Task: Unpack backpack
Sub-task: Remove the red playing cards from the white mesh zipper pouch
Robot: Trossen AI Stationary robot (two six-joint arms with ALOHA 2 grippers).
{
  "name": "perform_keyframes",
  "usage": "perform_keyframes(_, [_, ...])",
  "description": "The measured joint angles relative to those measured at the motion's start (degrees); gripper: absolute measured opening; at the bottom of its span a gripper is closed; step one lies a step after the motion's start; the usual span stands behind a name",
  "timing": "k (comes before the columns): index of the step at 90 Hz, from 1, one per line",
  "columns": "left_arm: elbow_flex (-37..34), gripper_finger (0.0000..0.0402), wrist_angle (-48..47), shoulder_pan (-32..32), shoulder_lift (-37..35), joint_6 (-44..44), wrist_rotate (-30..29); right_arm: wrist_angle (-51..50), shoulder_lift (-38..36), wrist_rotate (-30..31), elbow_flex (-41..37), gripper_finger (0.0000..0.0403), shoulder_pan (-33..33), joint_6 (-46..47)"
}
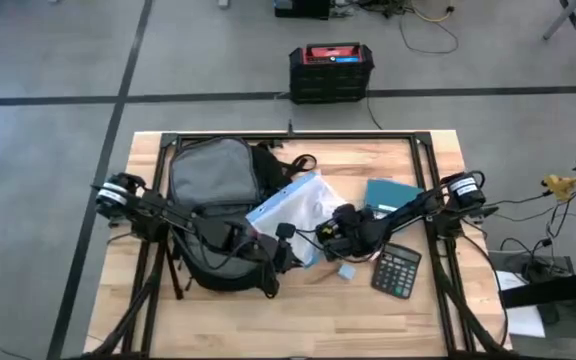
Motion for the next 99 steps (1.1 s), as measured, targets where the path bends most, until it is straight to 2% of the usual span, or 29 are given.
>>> perform_keyframes(12, [0.0, 0.0, -0.1, 0.02, 0.0, 0.02, -0.02, -0.1, 0.02, -0.49, 0.48, 0.0334, -0.15, -0.55])
perform_keyframes(30, [0.0, 0.0, -0.15, 0.02, 0.0, 0.42, 0.04, -0.18, -1.09, -1.88, 3.2, 0.0334, 0.25, -6.06])
perform_keyframes(61, [0.0, 0.0, -0.22, 0.04, 0.0, 0.04, -0.02, 0.06, 1.05, -1.92, 3.09, 0.0338, -0.48, -2.96])
perform_keyframes(85, [0.0, 0.0, -0.26, 0.04, 0.0, 0.02, -0.07, 0.3, 1.25, -1.86, 2.92, 0.0342, -1.13, -4.39])
perform_keyframes(99, [0.0, 0.0, -0.43, 0.11, 0.0, 0.02, -0.35, 1.74, 4.1, -2.56, 2.85, 0.0342, -2.03, -5.28])
